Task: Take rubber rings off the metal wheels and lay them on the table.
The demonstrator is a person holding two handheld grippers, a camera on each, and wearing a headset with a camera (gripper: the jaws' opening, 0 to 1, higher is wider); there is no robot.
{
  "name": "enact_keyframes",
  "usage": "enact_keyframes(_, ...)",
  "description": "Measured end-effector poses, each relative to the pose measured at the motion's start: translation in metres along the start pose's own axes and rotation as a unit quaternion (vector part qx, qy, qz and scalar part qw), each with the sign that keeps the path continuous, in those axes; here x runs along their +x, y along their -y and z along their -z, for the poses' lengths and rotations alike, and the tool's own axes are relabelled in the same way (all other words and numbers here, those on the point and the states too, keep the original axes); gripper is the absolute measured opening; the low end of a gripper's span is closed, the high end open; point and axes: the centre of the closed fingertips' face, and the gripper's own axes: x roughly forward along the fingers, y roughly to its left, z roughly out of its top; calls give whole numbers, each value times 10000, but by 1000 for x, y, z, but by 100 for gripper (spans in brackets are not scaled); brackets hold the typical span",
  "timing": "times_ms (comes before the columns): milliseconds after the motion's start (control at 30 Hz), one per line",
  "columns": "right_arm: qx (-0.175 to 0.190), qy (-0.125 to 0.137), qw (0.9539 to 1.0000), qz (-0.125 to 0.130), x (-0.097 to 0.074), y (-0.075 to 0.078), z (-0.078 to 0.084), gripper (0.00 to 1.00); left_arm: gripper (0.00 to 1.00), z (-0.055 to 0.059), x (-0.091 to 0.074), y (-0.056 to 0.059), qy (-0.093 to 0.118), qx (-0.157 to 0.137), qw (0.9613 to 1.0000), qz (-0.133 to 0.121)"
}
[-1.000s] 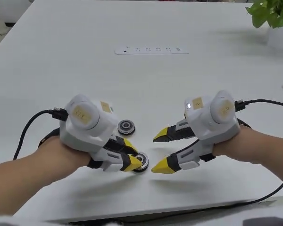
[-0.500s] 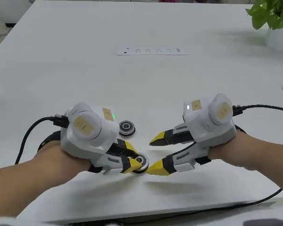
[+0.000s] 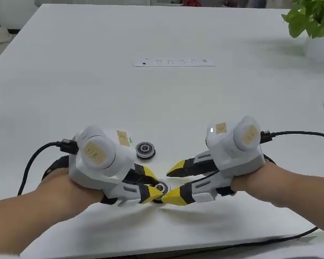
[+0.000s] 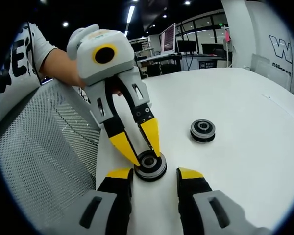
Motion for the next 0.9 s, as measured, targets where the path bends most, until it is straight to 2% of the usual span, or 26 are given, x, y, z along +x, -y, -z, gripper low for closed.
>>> enact_keyframes(100, -8, 22, 10000, -34, 1, -1, -2, 26, 14, 0, 0, 0, 7, 5, 10000, -19)
enact_keyframes(600, -327, -166, 9993, -42, -2, -4, 4, 20, 14, -1, 1, -1, 38, 40, 10000, -57)
enact_keyframes(800, -299, -182, 9994, -49, -4, -3, 6, 17, 14, -1, 1, -1, 37, 55, 10000, -73)
enact_keyframes(900, -407, -291, 9987, 1, -6, -1, 10, 10, 14, -1, 1, -1, 39, 62, 9999, -83)
